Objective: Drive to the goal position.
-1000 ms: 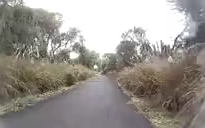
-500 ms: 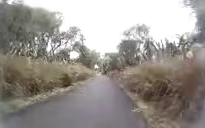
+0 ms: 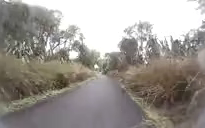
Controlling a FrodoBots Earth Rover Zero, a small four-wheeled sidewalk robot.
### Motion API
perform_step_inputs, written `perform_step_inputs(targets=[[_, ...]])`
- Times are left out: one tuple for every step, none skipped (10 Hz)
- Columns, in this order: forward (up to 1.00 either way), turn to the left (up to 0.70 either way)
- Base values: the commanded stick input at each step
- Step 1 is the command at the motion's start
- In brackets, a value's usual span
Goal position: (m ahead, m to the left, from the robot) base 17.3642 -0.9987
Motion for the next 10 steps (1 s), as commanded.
perform_step_inputs(targets=[[0.85,0.00],[0.85,0.00],[0.85,0.00],[0.85,0.00],[0.85,0.00],[0.85,0.00],[0.85,0.00],[0.85,0.00],[0.85,0.00],[0.85,0.00]])
